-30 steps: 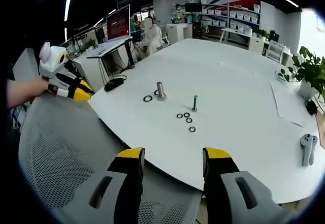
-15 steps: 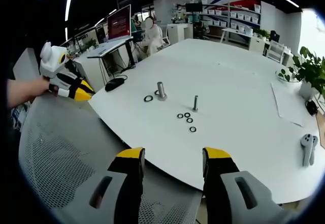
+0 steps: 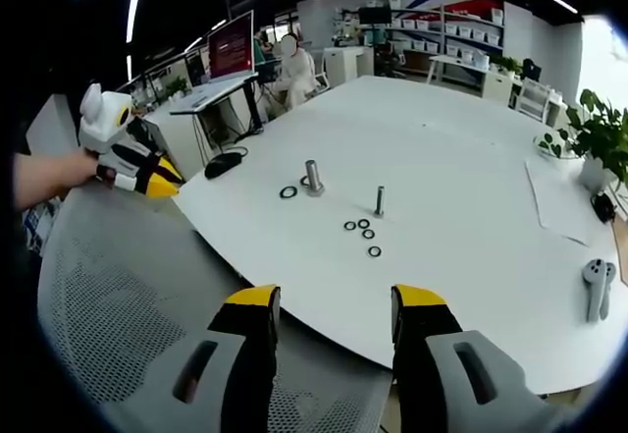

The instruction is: Place the washer onto the threaded stud by aligning its center hole with the stud, sliding it down to the base, and recovering from edge contact or off-axis alignment until the washer reaches the visible bottom stop.

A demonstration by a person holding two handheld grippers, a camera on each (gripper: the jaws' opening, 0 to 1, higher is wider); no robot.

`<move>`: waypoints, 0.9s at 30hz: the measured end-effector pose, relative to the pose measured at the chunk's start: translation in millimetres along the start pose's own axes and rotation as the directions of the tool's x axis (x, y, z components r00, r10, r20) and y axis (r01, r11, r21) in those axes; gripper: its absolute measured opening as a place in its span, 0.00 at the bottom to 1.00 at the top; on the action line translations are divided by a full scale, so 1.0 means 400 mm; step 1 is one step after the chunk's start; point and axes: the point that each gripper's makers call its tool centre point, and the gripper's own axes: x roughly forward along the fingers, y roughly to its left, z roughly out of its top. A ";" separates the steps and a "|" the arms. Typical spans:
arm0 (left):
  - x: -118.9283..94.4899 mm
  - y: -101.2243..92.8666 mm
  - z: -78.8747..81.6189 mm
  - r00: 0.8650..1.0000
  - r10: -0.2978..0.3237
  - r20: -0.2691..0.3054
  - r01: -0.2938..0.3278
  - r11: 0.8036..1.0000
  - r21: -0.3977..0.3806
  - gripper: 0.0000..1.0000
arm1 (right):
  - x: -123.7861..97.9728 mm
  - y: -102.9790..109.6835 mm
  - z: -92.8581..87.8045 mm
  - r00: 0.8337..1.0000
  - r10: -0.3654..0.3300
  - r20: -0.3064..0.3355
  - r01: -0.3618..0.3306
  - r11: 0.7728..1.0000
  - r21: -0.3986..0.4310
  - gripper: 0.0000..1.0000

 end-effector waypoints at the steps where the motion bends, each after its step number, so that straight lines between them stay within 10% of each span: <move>1: -0.002 0.001 0.000 1.000 0.003 0.006 -0.003 1.000 -0.002 0.14 | 0.001 0.000 0.000 1.000 0.002 0.000 -0.002 1.000 -0.002 0.48; 27: -0.007 0.002 0.018 0.999 -0.025 0.037 0.026 0.999 -0.029 0.14 | 0.001 -0.007 0.006 1.000 -0.003 0.010 0.003 1.000 0.019 0.47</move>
